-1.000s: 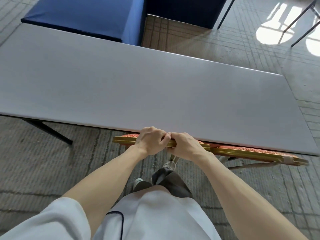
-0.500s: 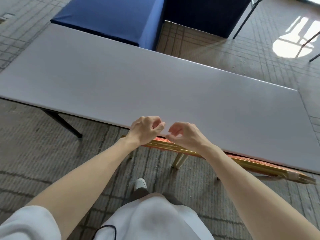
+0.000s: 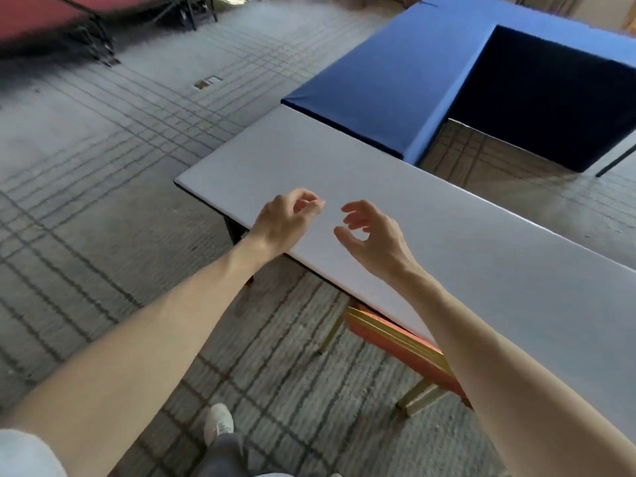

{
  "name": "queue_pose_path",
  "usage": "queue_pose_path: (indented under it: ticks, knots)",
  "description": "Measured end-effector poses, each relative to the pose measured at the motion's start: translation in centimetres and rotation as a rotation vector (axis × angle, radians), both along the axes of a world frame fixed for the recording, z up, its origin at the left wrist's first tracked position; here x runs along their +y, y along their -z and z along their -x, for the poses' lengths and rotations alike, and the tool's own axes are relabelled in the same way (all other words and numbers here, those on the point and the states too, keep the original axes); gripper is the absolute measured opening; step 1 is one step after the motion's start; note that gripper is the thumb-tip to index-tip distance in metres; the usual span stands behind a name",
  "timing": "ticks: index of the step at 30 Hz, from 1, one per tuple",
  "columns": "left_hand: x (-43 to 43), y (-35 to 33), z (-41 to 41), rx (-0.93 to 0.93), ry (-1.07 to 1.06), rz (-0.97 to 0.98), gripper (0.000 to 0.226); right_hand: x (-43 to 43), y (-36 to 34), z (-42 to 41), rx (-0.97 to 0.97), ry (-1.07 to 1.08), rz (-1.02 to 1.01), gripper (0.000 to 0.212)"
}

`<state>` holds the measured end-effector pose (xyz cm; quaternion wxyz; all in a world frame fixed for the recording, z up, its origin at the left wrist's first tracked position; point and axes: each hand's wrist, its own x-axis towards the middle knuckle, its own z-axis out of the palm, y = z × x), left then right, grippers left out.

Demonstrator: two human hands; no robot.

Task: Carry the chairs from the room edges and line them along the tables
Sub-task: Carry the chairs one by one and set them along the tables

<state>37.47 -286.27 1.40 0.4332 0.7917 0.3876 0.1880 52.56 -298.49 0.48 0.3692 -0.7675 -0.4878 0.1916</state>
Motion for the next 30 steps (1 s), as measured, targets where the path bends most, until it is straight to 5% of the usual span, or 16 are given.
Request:
queue_pose_path:
  ticks: [13, 30]
  knots:
    - [31.3, -14.5, 20.3, -0.206, -0.151, -0.123, 0.042, 31.5, -12.9, 16.3, -0.012, 0.103, -0.285, 0.055]
    - [78.8, -21.8, 20.8, -0.188, -0.035, -0.326, 0.052, 77.8, -20.3, 12.9, -0.04, 0.165, -0.375, 0.068]
